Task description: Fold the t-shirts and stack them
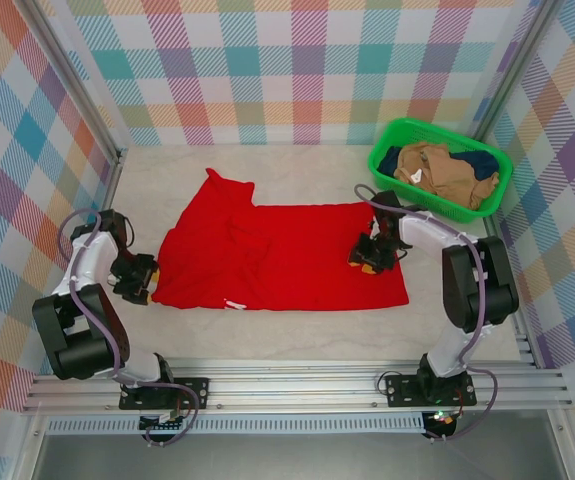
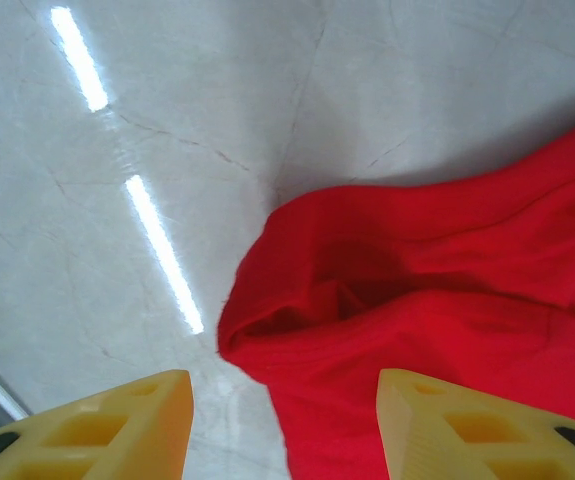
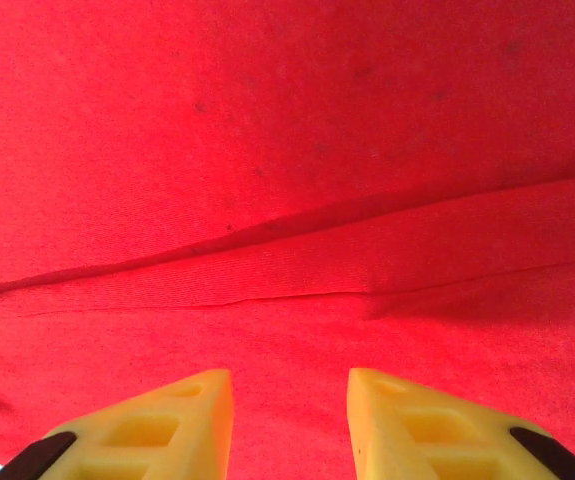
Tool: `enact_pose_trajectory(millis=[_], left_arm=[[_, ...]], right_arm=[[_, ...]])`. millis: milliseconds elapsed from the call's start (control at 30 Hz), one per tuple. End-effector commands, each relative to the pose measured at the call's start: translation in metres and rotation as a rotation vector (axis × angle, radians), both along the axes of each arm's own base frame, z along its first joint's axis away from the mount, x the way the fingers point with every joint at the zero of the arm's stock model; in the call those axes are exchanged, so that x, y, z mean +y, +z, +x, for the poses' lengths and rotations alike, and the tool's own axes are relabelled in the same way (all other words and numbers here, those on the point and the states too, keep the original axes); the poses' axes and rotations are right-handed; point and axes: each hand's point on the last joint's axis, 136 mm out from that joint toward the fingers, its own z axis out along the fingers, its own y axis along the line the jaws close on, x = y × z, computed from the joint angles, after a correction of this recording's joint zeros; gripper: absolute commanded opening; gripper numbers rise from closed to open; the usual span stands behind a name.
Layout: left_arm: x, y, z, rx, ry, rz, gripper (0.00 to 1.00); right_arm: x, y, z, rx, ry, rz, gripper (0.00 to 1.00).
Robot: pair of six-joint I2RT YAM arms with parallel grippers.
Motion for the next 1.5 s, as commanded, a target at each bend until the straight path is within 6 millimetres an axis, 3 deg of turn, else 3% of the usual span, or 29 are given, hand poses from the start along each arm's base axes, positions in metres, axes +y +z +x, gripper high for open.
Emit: enact_pose_trajectory(millis=[0, 233, 400, 467, 600, 700, 1067, 1233, 1300, 1367, 1467], left_arm=[[-0.007, 0.004, -0.008, 0.023, 0.112, -0.037, 0.52], [-0.023, -0.026, -0.014, 0.026, 0.215, -0.108, 0.51], [-0.011, -0.031, -0.015, 0.052, 0.173, -0.036, 0.48], [-0.003, -0.033, -0.014, 0.053, 0.151, 0.008, 0.39], [0.015, -0.034, -0.015, 0.081, 0.074, 0.105, 0.09], [0.03, -0.031, -0.018, 0.108, 0.017, 0.172, 0.0], [0.046, -0.03, -0.029, 0.137, -0.086, 0.227, 0.0], [0.041, -0.041, -0.059, 0.235, -0.095, 0.222, 0.0], [0.035, -0.045, -0.061, 0.231, -0.078, 0.195, 0.2], [0.03, -0.041, -0.053, 0.191, -0.069, 0.171, 0.28], [0.032, -0.017, -0.032, 0.124, -0.086, 0.211, 0.35]], right_arm=[[0.001, -0.006, -0.007, 0.045, 0.031, -0.01, 0.34], [0.003, -0.011, -0.006, 0.054, 0.029, -0.002, 0.34], [0.002, -0.014, -0.008, 0.063, 0.03, -0.009, 0.34], [0.0, -0.017, -0.009, 0.072, 0.028, -0.018, 0.35], [-0.011, -0.03, -0.014, 0.119, 0.014, -0.088, 0.34], [-0.024, -0.043, -0.019, 0.188, -0.002, -0.156, 0.32], [-0.032, -0.047, -0.023, 0.243, -0.007, -0.213, 0.3], [-0.029, -0.046, -0.021, 0.243, -0.007, -0.196, 0.3], [-0.027, -0.044, -0.019, 0.236, -0.005, -0.187, 0.3], [-0.026, -0.043, -0.018, 0.233, -0.001, -0.18, 0.3], [-0.025, -0.04, -0.016, 0.225, 0.002, -0.175, 0.3]])
